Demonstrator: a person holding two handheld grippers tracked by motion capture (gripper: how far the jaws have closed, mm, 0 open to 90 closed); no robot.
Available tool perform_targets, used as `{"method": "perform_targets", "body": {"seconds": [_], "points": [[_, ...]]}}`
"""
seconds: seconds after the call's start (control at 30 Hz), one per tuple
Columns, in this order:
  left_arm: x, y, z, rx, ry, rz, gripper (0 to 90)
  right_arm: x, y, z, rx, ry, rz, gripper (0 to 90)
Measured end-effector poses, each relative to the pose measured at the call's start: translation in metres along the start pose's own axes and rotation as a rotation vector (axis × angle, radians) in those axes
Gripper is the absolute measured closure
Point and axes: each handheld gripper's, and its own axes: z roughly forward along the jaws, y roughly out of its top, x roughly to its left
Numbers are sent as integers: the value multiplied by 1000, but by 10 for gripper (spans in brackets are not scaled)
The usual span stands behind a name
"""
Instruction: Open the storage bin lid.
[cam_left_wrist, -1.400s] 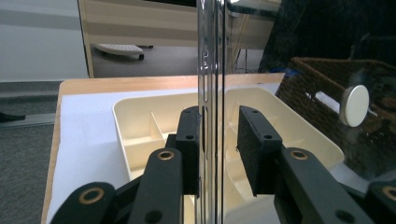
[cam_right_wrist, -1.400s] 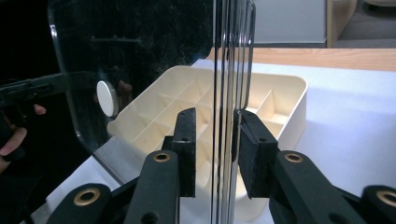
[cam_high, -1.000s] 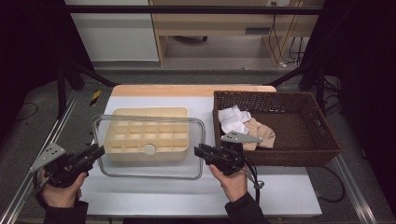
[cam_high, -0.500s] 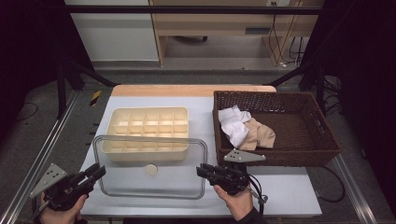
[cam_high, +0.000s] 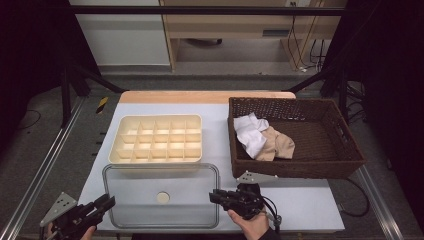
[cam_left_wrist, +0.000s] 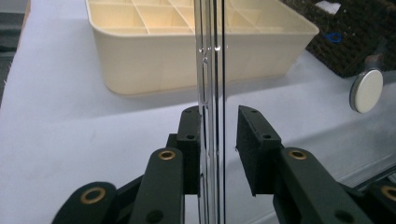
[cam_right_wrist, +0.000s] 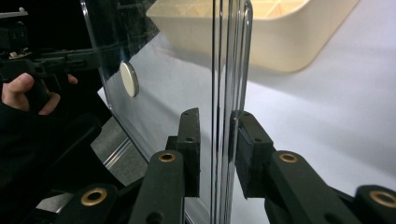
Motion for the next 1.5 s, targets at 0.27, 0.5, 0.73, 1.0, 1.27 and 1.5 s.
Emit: {"method": "perform_targets", "body": {"seconds": [0.27, 0.5, 0.73, 1.0, 1.27, 1.5], "points": [[2, -6, 3, 29, -4, -16, 697, -7, -8, 9, 31, -3, 39, 732], [2, -12, 12, 102, 1, -3, 678, -11, -13, 16, 64, -38, 33, 710], [2, -15, 20, 144, 8, 7, 646, -13, -17, 24, 90, -80, 20, 660], [2, -18, 28, 202, 19, 10, 600, -16, -22, 35, 123, -113, 16, 598], [2, -20, 33, 239, 26, 10, 560, -18, -25, 43, 146, -133, 7, 542], [0, -20, 38, 259, 38, 20, 516, -17, -27, 49, 161, -158, -10, 487]]}}
